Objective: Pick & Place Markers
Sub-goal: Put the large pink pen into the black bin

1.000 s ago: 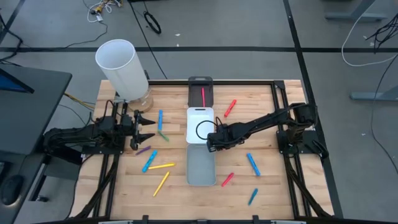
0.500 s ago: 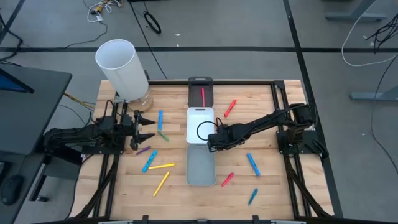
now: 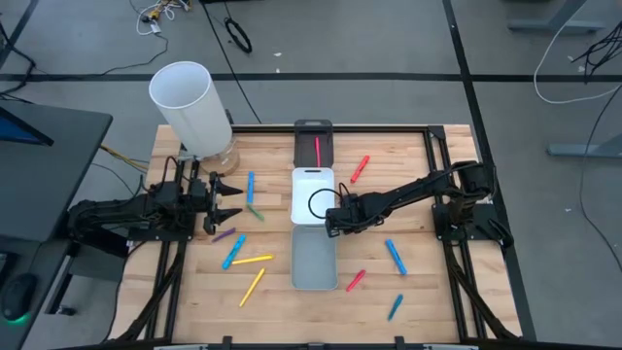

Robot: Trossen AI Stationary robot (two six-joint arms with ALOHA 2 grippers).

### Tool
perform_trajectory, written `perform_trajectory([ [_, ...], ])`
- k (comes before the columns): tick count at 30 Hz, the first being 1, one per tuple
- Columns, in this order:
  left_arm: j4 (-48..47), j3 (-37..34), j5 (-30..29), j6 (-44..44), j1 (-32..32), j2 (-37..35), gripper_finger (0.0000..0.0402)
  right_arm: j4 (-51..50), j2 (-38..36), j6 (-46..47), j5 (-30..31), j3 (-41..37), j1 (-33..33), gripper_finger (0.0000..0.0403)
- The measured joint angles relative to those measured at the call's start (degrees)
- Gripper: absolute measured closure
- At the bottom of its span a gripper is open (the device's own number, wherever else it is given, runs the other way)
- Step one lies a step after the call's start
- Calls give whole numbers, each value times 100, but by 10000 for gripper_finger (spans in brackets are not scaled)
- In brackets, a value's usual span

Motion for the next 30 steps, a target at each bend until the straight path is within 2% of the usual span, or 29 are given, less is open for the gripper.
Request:
perform_trajectory([
  [4,0,1,0,1,1,0,113,17,0,-17,0,2,0,393],
  [17,0,2,0,2,0,0,113,-129,-416,-38,177,-29,44,391],
  [30,0,0,0,1,1,0,113,-913,-1154,-105,129,-20,37,393],
])
